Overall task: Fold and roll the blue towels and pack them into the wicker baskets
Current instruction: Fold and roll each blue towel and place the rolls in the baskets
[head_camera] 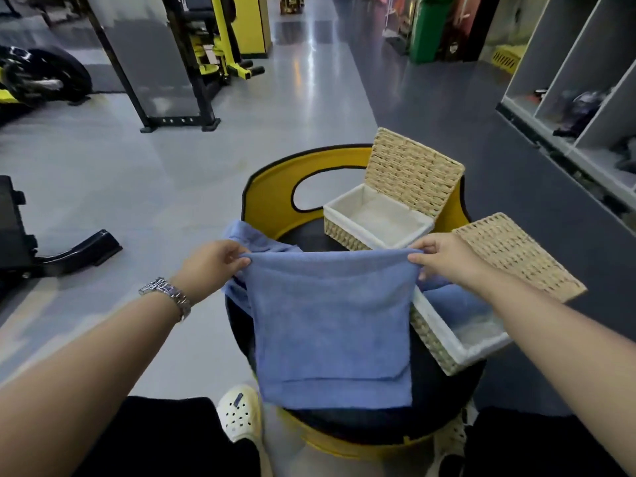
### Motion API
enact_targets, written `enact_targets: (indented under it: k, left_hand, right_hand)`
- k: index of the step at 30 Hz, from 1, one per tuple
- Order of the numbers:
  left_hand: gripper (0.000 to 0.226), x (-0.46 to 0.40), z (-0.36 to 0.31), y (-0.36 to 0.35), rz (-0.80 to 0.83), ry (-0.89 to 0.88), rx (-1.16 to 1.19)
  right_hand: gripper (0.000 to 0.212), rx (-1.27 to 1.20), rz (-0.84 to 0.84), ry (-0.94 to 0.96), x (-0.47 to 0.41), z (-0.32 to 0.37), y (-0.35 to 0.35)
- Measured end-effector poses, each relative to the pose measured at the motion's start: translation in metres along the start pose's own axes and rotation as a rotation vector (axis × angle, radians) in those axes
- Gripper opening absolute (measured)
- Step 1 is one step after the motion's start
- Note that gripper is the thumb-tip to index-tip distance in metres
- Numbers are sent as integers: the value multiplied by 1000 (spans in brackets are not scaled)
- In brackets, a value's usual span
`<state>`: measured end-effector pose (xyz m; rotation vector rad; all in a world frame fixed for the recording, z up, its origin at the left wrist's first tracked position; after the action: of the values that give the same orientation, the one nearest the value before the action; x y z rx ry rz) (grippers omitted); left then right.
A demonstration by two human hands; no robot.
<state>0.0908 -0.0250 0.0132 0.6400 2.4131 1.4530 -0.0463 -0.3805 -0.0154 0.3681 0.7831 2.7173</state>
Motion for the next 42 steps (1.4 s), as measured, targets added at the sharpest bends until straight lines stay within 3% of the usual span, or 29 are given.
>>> enact_targets:
  k: [5, 10, 13, 16, 22, 27, 30, 33, 38, 42]
  left_hand:
    - [7, -15, 16, -12, -38, 32, -7]
    - [13, 36, 18, -38, 52, -171, -53]
    - [27, 72, 16, -74, 216, -252, -100]
    - [30, 96, 9, -102, 261, -360, -214]
    - [41, 103, 22, -146, 370, -385, -393]
    - [84, 112, 34, -180, 596, -309, -588]
    - [76, 108, 33, -181, 568, -270, -548]
    - [57, 90, 27, -174, 515, -216, -445]
    - [29, 39, 9, -134, 96, -120, -457]
    - [20, 23, 13, -137, 165, 16, -599]
  right_hand:
    - [9, 54, -70, 34, -27, -8, -7]
    - [20, 165, 55, 129, 19, -15, -26]
    - [30, 290, 83, 190, 44, -30, -40]
    - [25, 463, 196, 240, 59, -41, -60]
    - [25, 789, 450, 273, 72, -81, -104]
    - [31, 908, 637, 186, 72, -111, -126]
    - [24, 928, 638, 158, 67, -104, -131]
    - [24, 1106, 662, 137, 62, -95, -139]
    - [32, 1119, 599, 159, 51, -69, -154]
    - [38, 998, 486, 311, 47, -43, -163]
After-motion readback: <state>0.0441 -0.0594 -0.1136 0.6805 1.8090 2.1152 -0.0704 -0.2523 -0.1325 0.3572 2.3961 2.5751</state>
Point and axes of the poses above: each hand's wrist, its own x-axis away from the middle knuckle, its own y-axis out of the back of the hand, z = x × y, the point moved 8 cm from there along -x, towards the middle knuckle, and after that the axes turned 2 degrees about y, right-handed, at the moved point
